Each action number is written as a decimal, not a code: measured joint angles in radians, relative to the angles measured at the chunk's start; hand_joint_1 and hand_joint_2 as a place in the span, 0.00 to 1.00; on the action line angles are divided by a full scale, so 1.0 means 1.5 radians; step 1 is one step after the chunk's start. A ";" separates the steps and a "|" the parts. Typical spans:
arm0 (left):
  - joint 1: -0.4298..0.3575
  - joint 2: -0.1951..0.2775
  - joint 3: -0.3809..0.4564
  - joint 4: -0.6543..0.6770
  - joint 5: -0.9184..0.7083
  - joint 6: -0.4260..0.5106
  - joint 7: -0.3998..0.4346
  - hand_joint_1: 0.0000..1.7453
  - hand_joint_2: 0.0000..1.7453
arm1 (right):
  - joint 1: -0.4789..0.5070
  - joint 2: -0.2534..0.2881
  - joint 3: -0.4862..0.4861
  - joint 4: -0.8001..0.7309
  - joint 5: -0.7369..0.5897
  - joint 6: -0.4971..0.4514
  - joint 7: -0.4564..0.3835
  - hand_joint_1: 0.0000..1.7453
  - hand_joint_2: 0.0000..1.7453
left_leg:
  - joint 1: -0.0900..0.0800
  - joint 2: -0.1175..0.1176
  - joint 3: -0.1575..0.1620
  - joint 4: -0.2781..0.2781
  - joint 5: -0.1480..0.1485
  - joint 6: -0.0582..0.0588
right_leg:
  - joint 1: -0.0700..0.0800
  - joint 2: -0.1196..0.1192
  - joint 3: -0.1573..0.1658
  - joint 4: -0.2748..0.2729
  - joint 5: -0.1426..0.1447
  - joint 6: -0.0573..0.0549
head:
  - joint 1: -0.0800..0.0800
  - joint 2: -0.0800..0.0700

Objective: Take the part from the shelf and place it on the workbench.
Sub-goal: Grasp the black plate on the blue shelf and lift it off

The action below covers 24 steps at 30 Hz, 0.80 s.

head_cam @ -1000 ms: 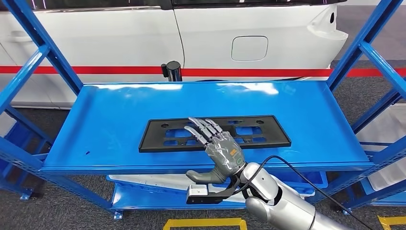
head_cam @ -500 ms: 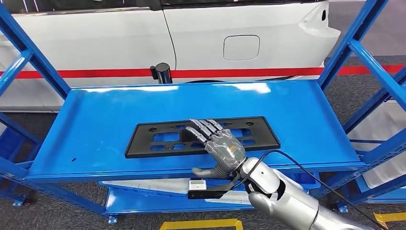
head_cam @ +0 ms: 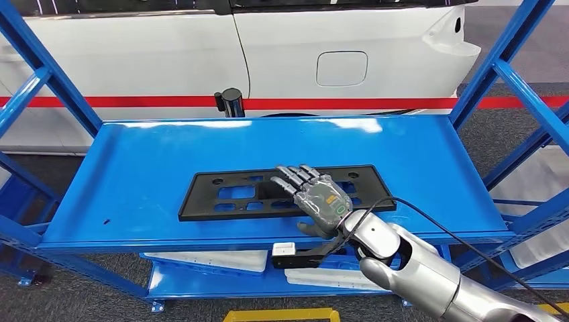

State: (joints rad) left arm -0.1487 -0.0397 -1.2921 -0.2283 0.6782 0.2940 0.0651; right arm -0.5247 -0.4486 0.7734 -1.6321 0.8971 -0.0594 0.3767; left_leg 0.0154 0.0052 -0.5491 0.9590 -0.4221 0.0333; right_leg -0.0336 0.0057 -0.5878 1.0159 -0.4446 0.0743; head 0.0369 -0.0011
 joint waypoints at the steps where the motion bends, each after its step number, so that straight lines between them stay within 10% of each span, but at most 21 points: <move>1: -0.001 0.000 0.000 0.000 -0.001 0.000 0.000 0.00 0.00 | -0.005 -0.001 0.000 0.001 -0.001 0.003 0.004 0.00 1.00 | -0.001 0.000 0.000 0.001 -0.001 -0.005 | 0.000 0.001 0.008 -0.018 0.003 -0.003 | 0.000 0.000; 5: -0.002 0.000 0.000 0.000 -0.003 -0.001 -0.001 0.00 0.00 | -0.020 -0.004 0.002 0.002 -0.002 0.009 0.011 0.00 1.00 | 0.004 0.000 -0.007 0.012 -0.009 -0.015 | 0.005 0.004 0.007 -0.022 0.003 -0.025 | -0.001 0.000; 9: -0.003 0.000 0.000 0.000 -0.006 -0.001 -0.001 0.00 0.00 | -0.032 -0.006 0.005 0.006 -0.004 0.019 0.028 0.00 1.00 | 0.003 0.000 -0.082 0.170 -0.080 -0.019 | 0.009 0.004 0.006 -0.022 0.004 -0.036 | -0.001 0.000; 11: -0.003 0.000 0.000 0.000 -0.008 -0.001 -0.001 0.00 0.00 | -0.041 -0.006 0.010 0.014 -0.005 0.038 0.037 0.00 1.00 | 0.000 -0.001 -0.104 0.204 -0.080 -0.014 | 0.014 0.004 0.007 -0.022 0.003 -0.038 | -0.001 0.000; 16: -0.009 0.002 0.000 0.000 -0.009 -0.001 0.001 0.00 0.00 | -0.083 -0.006 0.026 0.046 -0.014 0.106 0.069 0.00 1.00 | -0.020 -0.001 -0.027 0.020 0.005 0.019 | 0.021 0.006 0.010 -0.022 0.002 -0.036 | -0.001 0.000; 21: -0.011 0.001 0.000 0.000 -0.009 -0.002 0.005 0.00 0.00 | -0.106 -0.006 0.041 0.076 -0.016 0.124 0.091 0.00 1.00 | -0.015 0.002 -0.014 -0.004 0.015 0.021 | 0.021 0.002 0.000 -0.001 -0.016 -0.024 | 0.000 0.000; 24: -0.011 0.000 0.000 0.000 -0.009 -0.002 0.004 0.00 0.00 | -0.114 -0.005 0.050 0.092 -0.017 0.129 0.094 0.01 1.00 | -0.013 0.001 -0.013 -0.007 0.017 0.024 | 0.018 0.002 -0.055 0.117 -0.072 -0.015 | 0.001 0.000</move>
State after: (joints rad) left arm -0.1657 -0.0401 -1.2921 -0.2277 0.6650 0.2905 0.0718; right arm -0.6960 -0.4564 0.8487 -1.4936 0.8717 0.1348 0.5171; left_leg -0.0048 0.0070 -0.5684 0.9491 -0.3962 0.0685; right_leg -0.0065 0.0080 -0.6705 1.1909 -0.5529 0.0521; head 0.0377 -0.0011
